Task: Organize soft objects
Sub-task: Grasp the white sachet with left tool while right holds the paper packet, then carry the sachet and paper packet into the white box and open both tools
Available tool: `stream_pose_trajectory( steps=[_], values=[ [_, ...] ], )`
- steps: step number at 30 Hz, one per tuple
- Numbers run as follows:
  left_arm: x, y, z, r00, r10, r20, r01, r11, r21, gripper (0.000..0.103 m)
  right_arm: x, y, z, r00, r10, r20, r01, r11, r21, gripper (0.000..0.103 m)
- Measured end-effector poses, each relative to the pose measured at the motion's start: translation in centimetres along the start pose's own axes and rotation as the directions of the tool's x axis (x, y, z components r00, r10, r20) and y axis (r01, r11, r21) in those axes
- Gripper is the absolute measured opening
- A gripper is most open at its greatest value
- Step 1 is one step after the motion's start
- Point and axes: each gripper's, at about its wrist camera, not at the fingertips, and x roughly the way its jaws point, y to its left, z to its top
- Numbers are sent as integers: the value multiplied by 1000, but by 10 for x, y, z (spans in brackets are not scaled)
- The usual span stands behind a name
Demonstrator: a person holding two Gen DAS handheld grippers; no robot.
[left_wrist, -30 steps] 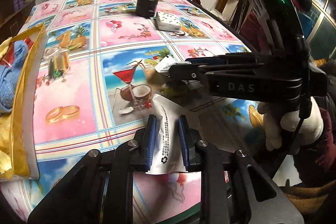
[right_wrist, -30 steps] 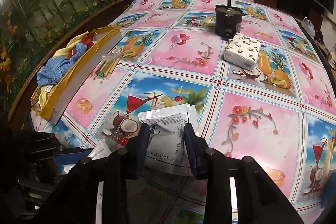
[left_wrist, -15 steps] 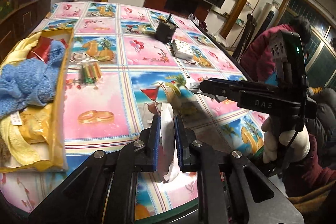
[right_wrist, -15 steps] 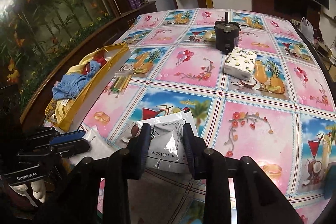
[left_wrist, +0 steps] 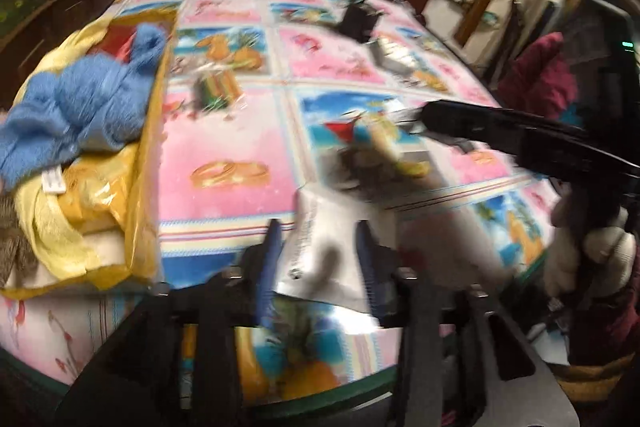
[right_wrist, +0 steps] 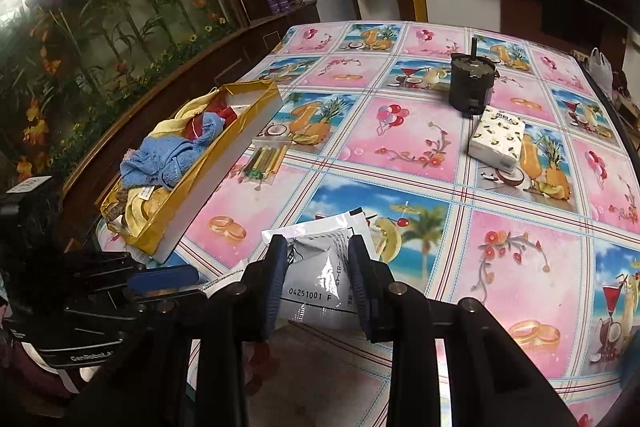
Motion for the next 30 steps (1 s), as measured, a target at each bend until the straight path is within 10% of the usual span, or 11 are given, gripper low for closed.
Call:
stream_pose_trajectory(
  steps=[17, 22, 30],
  values=[
    [41, -63, -6, 994, 112, -15, -104, 955, 277, 80, 18, -33, -17, 997, 67, -42, -62, 992, 106, 31],
    [33, -61, -2, 1000, 7, -21, -2, 969, 246, 32, 15, -33, -18, 997, 74, -30, -70, 991, 111, 31],
    [10, -51, 5, 995, -73, 65, 61, 985, 159, 13, 10, -32, -17, 998, 60, -14, -58, 992, 110, 31]
  ],
)
